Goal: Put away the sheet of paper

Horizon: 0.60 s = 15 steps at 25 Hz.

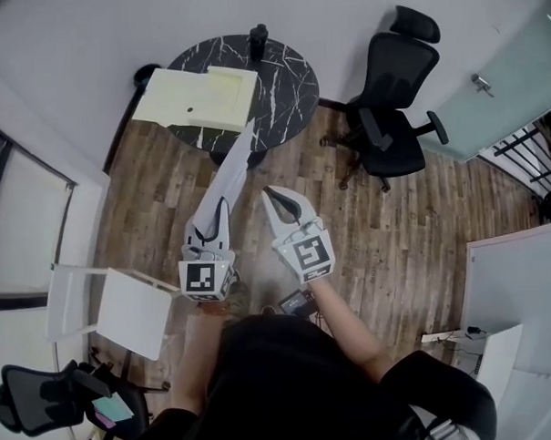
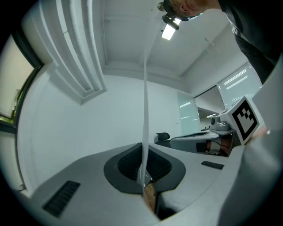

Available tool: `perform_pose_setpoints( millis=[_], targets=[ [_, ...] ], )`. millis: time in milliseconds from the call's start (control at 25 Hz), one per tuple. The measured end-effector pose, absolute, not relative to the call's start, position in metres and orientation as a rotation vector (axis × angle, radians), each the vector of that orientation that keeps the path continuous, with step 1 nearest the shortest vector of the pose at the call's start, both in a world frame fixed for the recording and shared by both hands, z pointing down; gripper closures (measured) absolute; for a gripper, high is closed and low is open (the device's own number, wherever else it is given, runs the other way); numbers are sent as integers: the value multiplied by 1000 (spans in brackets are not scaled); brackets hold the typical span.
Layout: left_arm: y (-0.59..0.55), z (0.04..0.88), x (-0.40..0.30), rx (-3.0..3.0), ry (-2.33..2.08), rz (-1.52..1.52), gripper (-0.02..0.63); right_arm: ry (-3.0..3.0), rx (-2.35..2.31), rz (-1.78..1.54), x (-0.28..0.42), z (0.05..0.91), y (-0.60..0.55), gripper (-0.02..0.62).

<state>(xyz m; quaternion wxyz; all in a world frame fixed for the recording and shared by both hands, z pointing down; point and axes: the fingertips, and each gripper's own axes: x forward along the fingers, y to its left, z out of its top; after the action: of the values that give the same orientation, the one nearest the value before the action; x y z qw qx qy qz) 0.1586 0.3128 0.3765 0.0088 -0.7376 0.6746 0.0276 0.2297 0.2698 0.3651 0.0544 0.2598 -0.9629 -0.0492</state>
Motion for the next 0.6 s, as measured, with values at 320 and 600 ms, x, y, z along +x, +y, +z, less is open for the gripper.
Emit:
perform_pose_setpoints(
  millis=[320, 600],
  targets=[
    [252, 378, 87, -2374, 2080, 169, 604, -2891, 827, -171, 158, 367, 212, 597],
    [204, 393, 51, -2416, 2057, 116, 604, -2853, 841, -134, 132, 388, 162, 597]
  ],
)
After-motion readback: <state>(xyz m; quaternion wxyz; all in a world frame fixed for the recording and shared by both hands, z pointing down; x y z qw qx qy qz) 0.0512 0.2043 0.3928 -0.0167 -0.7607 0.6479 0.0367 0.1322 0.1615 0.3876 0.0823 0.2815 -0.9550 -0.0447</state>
